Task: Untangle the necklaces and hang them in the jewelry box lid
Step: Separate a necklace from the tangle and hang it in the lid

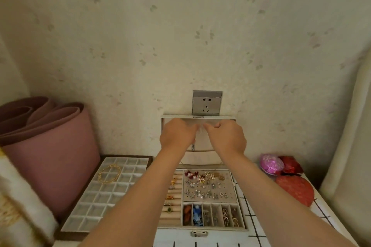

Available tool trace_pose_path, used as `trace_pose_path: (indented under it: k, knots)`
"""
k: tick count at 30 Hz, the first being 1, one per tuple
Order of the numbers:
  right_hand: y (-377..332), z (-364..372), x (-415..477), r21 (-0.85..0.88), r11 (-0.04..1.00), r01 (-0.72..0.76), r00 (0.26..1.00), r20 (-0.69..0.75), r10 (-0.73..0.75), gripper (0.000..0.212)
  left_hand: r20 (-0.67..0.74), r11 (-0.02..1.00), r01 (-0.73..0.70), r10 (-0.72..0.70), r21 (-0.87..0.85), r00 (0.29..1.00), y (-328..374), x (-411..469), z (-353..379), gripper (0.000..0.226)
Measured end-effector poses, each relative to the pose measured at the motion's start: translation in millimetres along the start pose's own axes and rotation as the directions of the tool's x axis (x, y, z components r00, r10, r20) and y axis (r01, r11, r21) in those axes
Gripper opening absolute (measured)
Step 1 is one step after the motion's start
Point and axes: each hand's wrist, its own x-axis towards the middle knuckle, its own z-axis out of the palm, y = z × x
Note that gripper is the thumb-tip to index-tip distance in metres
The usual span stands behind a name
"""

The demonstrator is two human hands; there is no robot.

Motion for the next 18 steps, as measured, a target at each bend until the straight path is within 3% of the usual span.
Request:
trace_pose_path:
  k: [8, 11, 13, 18]
  knots:
    - [9.8, 16.1, 4.3, 0.029, 0.998, -0.053, 0.997, 0.048, 0.052, 0.047, 0.038, 0.998, 0.049, -0.048, -0.032, 0.998, -6.4, 8.5, 16.8, 0.045]
    - [22.1, 17.7, 0.9, 0.038, 0.998, -0.041, 0.983, 0.183, 0.033, 0.056, 0.135, 0.999, 0.008, -0.003, -0.033, 0.991, -18.3, 7.8, 20.4, 0.051]
    - [30.4, 17.6, -2.5, 0.059, 0.998, -0.02, 0.939, 0.344, -0.002, 0.053, 0.236, 0.996, -0.011, 0.032, -0.092, 0.971, -26.5, 6.0, 22.4, 0.046]
    - [31.7, 8.2, -22.4, 0.235, 0.97, -0.066, 0.726, 0.678, -0.115, 0.012, 0.422, 0.896, 0.118, 0.083, -0.428, 0.903, -22.3, -6.8, 10.5, 0.027]
